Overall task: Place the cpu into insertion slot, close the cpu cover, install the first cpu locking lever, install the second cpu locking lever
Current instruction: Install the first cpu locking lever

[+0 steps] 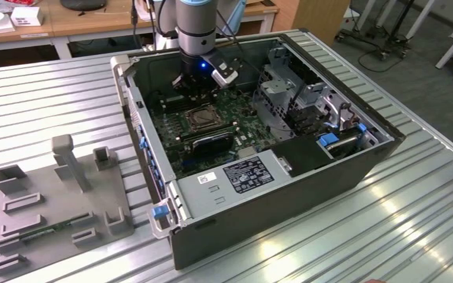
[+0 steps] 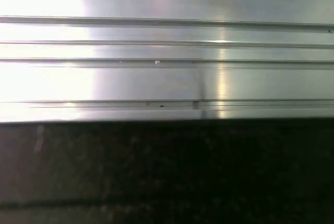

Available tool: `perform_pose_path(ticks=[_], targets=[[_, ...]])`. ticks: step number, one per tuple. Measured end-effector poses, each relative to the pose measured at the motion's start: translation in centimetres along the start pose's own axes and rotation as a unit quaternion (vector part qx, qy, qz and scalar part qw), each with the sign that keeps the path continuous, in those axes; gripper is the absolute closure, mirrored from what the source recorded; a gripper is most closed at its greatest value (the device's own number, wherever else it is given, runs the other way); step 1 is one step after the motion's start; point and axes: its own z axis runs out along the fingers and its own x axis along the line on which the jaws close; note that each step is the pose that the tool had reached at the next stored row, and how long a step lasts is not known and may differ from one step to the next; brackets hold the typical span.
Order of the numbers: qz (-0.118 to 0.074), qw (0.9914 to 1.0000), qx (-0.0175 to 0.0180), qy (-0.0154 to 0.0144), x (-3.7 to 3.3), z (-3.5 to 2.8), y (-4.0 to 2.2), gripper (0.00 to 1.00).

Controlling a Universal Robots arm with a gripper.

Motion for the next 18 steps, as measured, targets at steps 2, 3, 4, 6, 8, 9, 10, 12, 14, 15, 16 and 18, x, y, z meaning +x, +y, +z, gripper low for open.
perform_pose_path(ticks=[2, 3, 4, 6, 8, 9, 10, 12, 14, 15, 16, 18], targets=[[0.001, 1.00000, 0.0000, -0.0001, 0.00, 0.00, 0.00, 0.89], [0.004, 0.99999, 0.0002, -0.0004, 0.00, 0.00, 0.00, 0.89], [0.008, 0.99996, 0.0006, -0.0009, 0.00, 0.00, 0.00, 0.89], [0.018, 0.99984, 0.0013, -0.0018, 0.00, 0.00, 0.00, 0.89], [0.023, 0.99973, 0.0017, -0.0024, 0.00, 0.01, 0.00, 0.89], [0.027, 0.99963, 0.0020, -0.0028, 0.00, 0.01, 0.00, 0.89], [0.032, 0.99947, 0.0024, -0.0033, 0.00, 0.01, 0.00, 0.89], [0.042, 0.99912, 0.0031, -0.0043, 0.00, 0.01, 0.00, 0.89], [0.045, 0.99898, 0.0033, -0.0046, 0.00, 0.01, 0.00, 0.89], [0.045, 0.99898, 0.0034, -0.0046, 0.00, 0.00, 0.00, 0.89], [0.045, 0.99898, 0.0034, -0.0046, 0.00, 0.00, 0.00, 0.89], [0.048, 0.99883, 0.0036, -0.0050, 0.00, 0.01, 0.00, 0.89]])
